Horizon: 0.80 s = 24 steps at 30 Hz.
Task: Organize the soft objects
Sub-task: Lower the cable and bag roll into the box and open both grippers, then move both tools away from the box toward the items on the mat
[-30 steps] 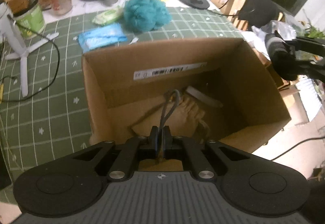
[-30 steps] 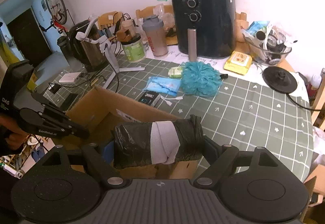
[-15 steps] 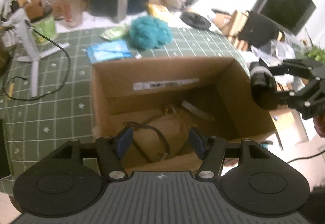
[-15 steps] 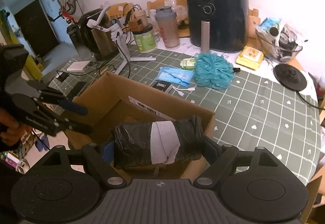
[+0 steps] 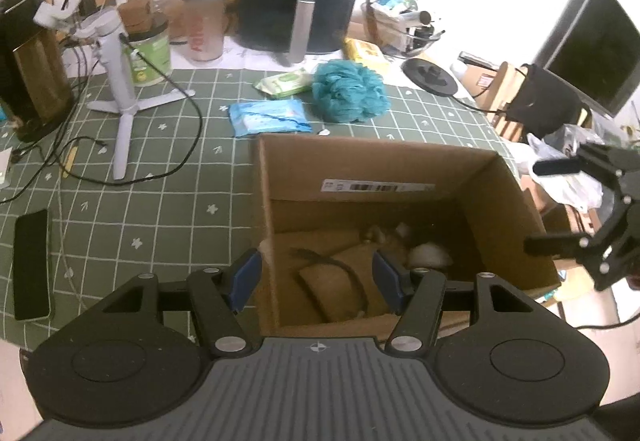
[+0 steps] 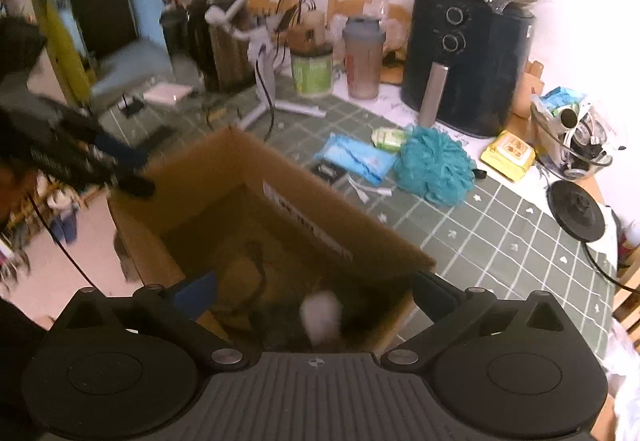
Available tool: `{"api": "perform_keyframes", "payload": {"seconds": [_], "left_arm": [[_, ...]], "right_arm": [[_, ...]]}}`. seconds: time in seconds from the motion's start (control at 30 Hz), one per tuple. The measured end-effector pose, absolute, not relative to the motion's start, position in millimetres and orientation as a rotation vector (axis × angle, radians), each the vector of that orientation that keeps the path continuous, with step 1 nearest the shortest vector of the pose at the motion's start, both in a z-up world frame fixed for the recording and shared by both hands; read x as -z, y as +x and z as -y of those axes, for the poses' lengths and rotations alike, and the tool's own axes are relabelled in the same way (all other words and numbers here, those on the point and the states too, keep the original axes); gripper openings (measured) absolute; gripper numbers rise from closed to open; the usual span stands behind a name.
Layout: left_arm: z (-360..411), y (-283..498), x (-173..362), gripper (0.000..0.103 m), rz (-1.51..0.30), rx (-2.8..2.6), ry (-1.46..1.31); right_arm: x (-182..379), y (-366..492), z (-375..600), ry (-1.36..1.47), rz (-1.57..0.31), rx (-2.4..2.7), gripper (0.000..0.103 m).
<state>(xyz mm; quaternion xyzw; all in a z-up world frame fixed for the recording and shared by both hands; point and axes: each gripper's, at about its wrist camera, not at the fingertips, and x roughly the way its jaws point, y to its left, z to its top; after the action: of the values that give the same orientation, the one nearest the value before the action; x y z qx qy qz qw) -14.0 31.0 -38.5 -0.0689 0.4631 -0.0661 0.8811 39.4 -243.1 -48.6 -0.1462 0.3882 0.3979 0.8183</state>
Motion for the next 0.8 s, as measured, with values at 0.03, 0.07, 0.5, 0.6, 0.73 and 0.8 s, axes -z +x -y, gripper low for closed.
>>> {"api": "perform_keyframes", "payload": {"seconds": [0.03,0.07,0.5,0.6,0.73,0.8], "left_arm": [[-32,-14,39,0.060,-0.965,0.133,-0.147],[-33,-15,39,0.060,-0.966,0.127,-0.150],[-32,-11,38,0.060,-0.974,0.117,-0.143],[-30,-9,37,0.060,-0.977,0.125,-0.132],[-26,-3,37,0.060,-0.980,0.131,-0.115],[-25,0,36,0.060,-0.979,0.134,-0.107]], "right_arm": [[51,38,244,-0.305,-0.840,-0.848,0.103],[54,37,245,-0.298,-0.850,-0.845,0.103],[68,34,262,-0.145,-0.926,-0.719,0.103],[68,33,267,-0.102,-0.929,-0.699,0.103],[69,31,271,-0.077,-0.937,-0.656,0.103],[70,31,272,-0.071,-0.938,-0.631,0.103]]}}
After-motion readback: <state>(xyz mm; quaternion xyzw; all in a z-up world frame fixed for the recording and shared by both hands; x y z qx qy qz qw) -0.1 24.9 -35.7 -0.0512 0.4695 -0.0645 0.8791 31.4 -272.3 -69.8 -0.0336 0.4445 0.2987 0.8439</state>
